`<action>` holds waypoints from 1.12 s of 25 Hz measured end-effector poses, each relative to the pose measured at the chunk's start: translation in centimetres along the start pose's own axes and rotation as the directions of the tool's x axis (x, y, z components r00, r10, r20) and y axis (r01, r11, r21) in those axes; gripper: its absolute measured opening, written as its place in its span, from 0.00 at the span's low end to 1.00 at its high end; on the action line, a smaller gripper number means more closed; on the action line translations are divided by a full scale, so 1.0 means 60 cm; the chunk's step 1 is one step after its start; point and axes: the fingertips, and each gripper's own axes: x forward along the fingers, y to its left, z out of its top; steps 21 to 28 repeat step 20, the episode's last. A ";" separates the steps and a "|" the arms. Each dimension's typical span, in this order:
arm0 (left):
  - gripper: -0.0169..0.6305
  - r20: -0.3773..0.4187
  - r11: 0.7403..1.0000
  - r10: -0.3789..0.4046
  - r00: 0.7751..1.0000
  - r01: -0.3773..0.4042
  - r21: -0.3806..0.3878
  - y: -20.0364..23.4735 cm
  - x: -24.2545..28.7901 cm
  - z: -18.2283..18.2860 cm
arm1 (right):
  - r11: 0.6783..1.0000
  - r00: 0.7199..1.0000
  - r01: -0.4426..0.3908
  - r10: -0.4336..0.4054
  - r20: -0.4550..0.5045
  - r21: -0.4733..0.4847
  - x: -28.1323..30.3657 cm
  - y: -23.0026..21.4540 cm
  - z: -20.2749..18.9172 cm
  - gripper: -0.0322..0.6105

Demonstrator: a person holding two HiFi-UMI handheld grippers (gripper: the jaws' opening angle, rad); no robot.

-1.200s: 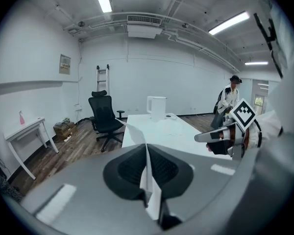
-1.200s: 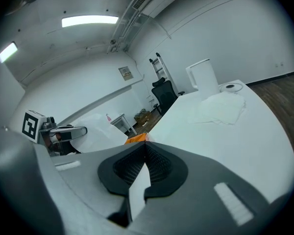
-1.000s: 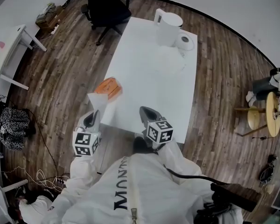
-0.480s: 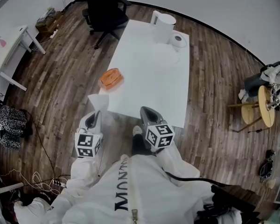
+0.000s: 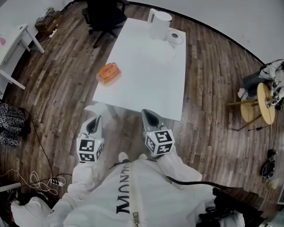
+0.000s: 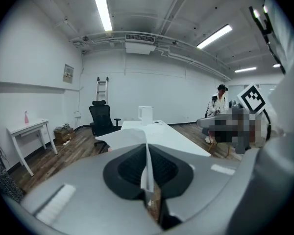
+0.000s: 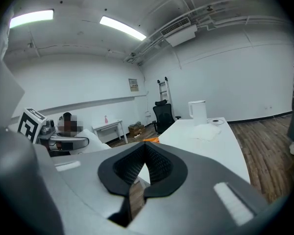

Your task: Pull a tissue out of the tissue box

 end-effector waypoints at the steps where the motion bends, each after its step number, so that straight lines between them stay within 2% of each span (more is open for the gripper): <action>1: 0.03 0.005 1.000 0.007 1.000 -0.007 0.001 -0.003 -0.001 0.004 | 1.000 1.000 -0.006 0.006 0.005 -0.007 -0.004 0.000 0.003 0.05; 11: 0.03 0.027 0.999 0.045 0.999 -0.045 0.026 -0.042 0.001 0.028 | 0.999 0.999 -0.041 0.042 0.035 -0.020 -0.030 -0.019 0.023 0.05; 28: 0.03 0.035 0.998 0.055 0.998 -0.056 0.033 -0.047 0.006 0.039 | 0.999 0.998 -0.050 0.051 0.037 -0.018 -0.033 -0.030 0.023 0.05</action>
